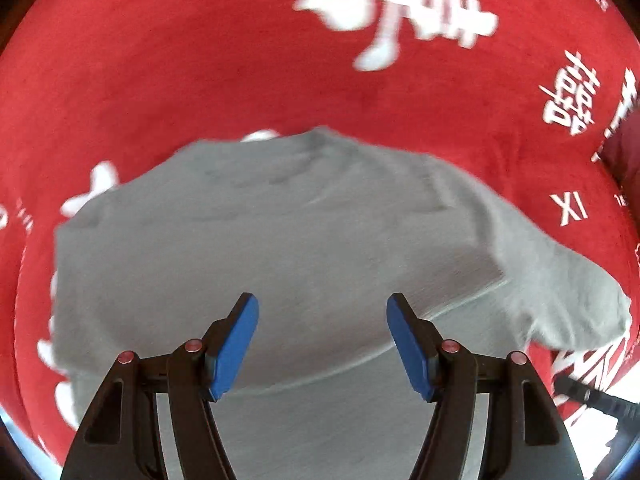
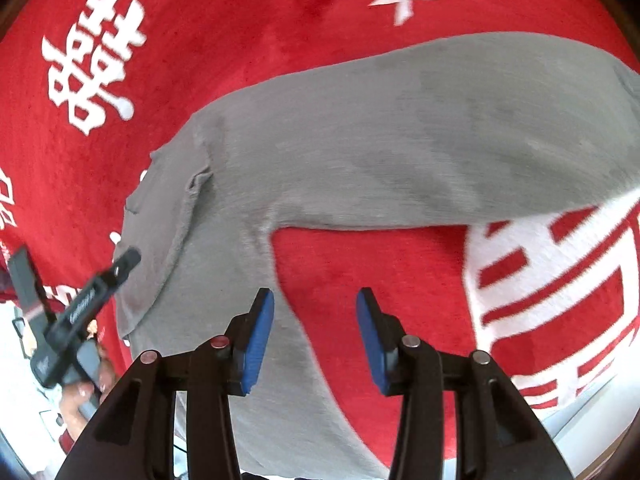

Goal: Fold small clothes
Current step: 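Grasp the other sleeve with the right gripper and fold it across the body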

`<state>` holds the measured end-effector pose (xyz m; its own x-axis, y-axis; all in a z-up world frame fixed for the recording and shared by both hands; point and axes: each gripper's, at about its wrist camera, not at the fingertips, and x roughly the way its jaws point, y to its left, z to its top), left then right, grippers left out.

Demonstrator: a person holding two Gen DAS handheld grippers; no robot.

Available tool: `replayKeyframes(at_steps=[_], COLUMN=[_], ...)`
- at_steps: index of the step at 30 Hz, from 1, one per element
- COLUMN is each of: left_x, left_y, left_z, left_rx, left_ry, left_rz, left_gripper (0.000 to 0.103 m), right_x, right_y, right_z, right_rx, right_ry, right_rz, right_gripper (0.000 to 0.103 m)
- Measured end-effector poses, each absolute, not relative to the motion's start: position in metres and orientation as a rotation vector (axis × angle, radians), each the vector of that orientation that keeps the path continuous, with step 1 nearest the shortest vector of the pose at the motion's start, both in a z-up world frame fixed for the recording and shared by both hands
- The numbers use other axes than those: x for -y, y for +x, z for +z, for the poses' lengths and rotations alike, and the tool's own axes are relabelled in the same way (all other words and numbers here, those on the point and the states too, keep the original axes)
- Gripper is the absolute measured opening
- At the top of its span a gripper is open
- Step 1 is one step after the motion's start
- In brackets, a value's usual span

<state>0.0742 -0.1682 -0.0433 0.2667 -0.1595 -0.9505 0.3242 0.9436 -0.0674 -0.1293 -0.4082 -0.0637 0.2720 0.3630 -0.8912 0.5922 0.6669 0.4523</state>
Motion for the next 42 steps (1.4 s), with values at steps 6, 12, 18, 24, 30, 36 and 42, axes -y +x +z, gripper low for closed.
replayKeyframes(at_steps=[6, 12, 18, 24, 30, 36, 42], left_x=[0.224, 0.250, 0.259, 0.258, 0.266, 0.268, 0.288], left_y=[0.072, 0.046, 0.040, 0.041, 0.042, 0.042, 0.025], left_z=[-0.064, -0.077, -0.078, -0.077, -0.080, -0.068, -0.081], left_rx=[-1.300, -1.304, -1.297, -1.302, -1.296, -1.294, -1.277], left_ry=[0.201, 0.298, 0.327, 0.335, 0.346, 0.286, 0.409], left_rz=[-0.359, -0.392, -0.389, -0.377, -0.375, -0.397, -0.447], left_gripper=[0.068, 0.068, 0.072, 0.072, 0.072, 0.072, 0.076], right_x=[0.444, 0.505, 0.547, 0.560, 0.574, 0.582, 0.564], right_y=[-0.158, -0.209, -0.255, -0.260, -0.243, -0.219, -0.161], right_z=[-0.066, -0.070, -0.075, -0.081, -0.087, -0.092, -0.041], right_rx=[-1.281, -1.127, -0.950, -0.842, -0.768, -0.674, -0.636], right_ry=[0.954, 1.116, 1.288, 1.357, 1.388, 1.562, 1.460], right_rz=[-0.232, -0.378, -0.480, -0.440, -0.390, -0.314, -0.094], right_gripper=[0.047, 0.047, 0.049, 0.049, 0.050, 0.009, 0.009])
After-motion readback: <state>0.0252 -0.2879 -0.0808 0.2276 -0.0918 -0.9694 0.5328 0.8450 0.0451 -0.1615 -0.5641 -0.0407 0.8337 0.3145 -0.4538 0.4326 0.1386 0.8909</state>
